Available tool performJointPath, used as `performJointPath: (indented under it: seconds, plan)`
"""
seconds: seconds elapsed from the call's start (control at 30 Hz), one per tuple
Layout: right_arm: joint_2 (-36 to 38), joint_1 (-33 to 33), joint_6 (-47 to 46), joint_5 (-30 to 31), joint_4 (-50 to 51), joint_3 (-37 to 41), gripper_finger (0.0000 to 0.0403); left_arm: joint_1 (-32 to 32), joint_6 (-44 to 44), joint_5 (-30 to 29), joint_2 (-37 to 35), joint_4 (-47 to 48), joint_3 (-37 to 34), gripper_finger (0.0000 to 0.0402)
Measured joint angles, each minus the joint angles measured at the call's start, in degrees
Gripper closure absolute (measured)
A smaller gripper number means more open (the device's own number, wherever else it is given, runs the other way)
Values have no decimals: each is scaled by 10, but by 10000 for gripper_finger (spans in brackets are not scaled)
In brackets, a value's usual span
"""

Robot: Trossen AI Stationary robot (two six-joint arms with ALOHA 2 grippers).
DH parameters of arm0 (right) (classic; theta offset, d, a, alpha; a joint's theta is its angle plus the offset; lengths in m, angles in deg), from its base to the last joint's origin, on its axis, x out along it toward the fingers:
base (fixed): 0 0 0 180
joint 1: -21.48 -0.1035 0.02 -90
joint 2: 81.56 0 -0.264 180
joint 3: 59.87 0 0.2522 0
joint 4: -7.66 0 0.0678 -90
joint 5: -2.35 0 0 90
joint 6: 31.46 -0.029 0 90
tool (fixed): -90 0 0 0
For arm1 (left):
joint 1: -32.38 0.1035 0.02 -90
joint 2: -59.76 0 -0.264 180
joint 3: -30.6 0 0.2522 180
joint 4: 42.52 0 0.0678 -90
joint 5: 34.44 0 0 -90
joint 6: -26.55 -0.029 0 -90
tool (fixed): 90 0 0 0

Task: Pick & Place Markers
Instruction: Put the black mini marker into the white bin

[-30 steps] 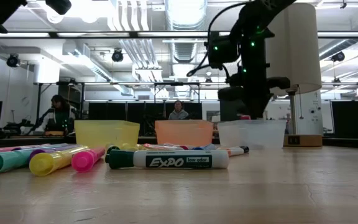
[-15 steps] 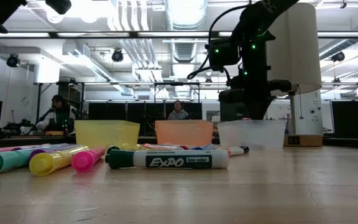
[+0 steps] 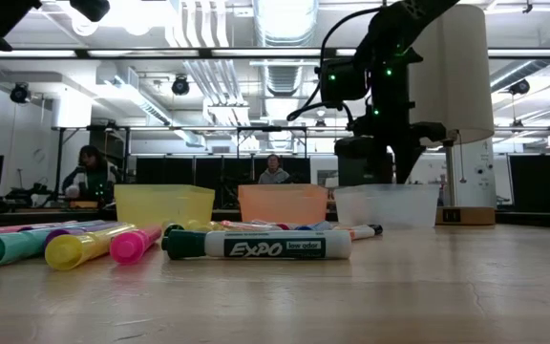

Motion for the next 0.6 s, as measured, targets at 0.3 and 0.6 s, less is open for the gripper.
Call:
performJointPath:
  seconds: [0.3,0.6]
  plan:
    - [0,0,2,0,0,0,230,0,0,1,0,0,0,268]
    - [9,-6,13,-29,0,0,232,0,1,1,0,0,0,268]
